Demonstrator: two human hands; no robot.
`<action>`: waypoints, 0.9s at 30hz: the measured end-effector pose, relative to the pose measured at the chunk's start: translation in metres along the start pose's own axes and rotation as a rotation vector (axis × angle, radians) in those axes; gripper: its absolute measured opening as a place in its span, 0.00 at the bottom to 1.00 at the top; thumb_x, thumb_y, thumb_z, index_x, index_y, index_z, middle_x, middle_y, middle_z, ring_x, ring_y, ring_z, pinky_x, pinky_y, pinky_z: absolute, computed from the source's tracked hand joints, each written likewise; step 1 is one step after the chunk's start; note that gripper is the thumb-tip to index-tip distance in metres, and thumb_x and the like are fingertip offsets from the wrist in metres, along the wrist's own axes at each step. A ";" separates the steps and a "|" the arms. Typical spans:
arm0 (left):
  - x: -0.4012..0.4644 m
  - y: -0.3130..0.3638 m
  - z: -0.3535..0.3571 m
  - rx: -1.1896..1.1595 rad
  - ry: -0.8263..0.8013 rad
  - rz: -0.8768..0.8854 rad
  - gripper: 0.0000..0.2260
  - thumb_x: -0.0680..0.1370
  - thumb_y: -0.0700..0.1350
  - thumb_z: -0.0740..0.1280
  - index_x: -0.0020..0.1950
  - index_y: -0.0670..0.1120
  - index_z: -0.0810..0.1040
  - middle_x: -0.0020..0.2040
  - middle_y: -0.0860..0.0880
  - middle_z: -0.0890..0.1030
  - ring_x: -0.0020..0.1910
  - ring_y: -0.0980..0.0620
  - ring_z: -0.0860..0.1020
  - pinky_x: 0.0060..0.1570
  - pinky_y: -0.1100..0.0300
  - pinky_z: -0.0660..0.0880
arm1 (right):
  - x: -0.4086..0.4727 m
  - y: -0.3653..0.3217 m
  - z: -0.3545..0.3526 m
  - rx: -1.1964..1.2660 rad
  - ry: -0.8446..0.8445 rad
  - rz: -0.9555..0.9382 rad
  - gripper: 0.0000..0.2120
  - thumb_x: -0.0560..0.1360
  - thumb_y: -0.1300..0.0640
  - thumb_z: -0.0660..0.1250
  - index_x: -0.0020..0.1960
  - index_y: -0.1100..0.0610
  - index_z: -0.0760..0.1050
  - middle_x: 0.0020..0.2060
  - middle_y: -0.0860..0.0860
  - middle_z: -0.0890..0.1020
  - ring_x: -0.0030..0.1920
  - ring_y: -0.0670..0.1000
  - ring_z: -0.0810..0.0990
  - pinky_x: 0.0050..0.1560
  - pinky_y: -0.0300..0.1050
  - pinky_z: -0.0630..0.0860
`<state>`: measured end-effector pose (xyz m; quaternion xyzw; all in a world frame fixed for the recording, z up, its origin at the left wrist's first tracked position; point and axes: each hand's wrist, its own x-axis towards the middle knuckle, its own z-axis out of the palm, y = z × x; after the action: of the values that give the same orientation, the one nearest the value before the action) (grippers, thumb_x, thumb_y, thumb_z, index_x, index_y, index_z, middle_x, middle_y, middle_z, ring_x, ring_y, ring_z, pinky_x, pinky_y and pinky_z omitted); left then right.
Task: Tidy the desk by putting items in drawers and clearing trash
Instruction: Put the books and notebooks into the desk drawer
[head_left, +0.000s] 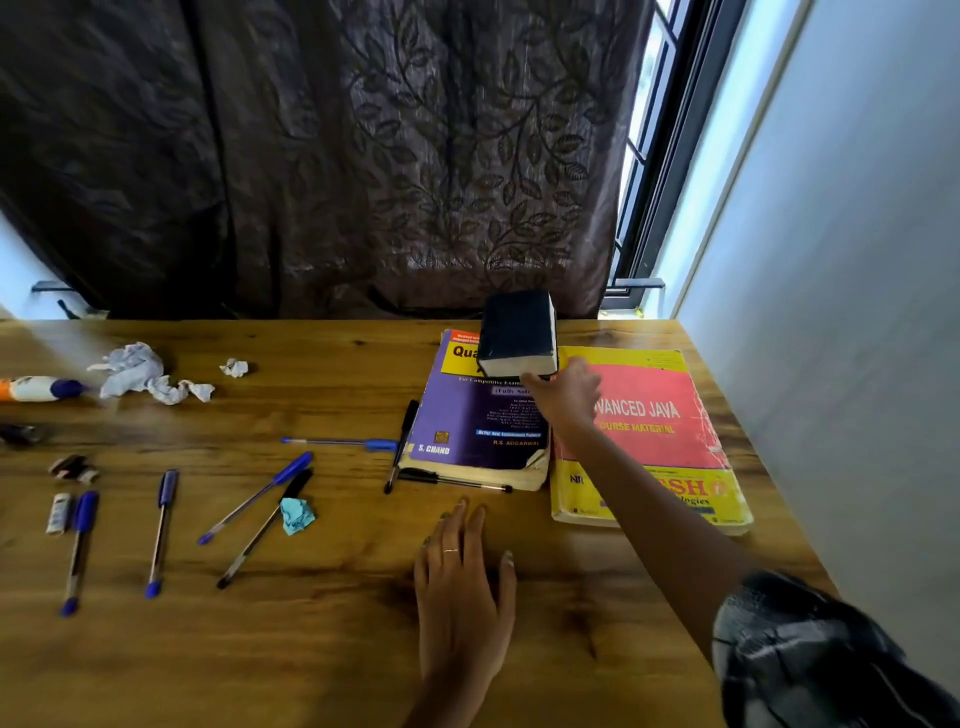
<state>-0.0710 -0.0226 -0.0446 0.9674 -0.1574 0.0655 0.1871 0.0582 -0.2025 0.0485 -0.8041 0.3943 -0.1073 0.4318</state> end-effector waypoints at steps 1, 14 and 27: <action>0.001 0.000 0.000 0.004 0.001 -0.004 0.25 0.76 0.59 0.54 0.70 0.51 0.68 0.68 0.51 0.72 0.65 0.51 0.72 0.62 0.53 0.70 | 0.008 -0.011 0.000 0.029 0.014 -0.016 0.34 0.71 0.44 0.69 0.67 0.63 0.61 0.65 0.62 0.67 0.65 0.62 0.67 0.63 0.56 0.68; 0.003 -0.003 0.005 -0.071 0.042 -0.006 0.22 0.76 0.60 0.55 0.67 0.53 0.71 0.66 0.52 0.74 0.64 0.51 0.73 0.60 0.51 0.71 | 0.097 -0.016 0.013 0.423 -0.084 0.232 0.38 0.56 0.56 0.83 0.61 0.64 0.70 0.54 0.58 0.80 0.51 0.59 0.81 0.52 0.54 0.80; -0.007 0.001 -0.031 -0.947 0.348 -0.342 0.27 0.74 0.60 0.51 0.70 0.50 0.65 0.66 0.52 0.72 0.64 0.50 0.73 0.59 0.62 0.68 | -0.083 0.010 -0.039 0.653 -0.379 0.102 0.32 0.62 0.66 0.77 0.63 0.63 0.69 0.56 0.60 0.78 0.52 0.61 0.80 0.52 0.61 0.78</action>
<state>-0.0802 -0.0092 -0.0169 0.7636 0.0235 0.1154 0.6349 -0.0224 -0.1691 0.0776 -0.6091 0.2921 -0.0552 0.7353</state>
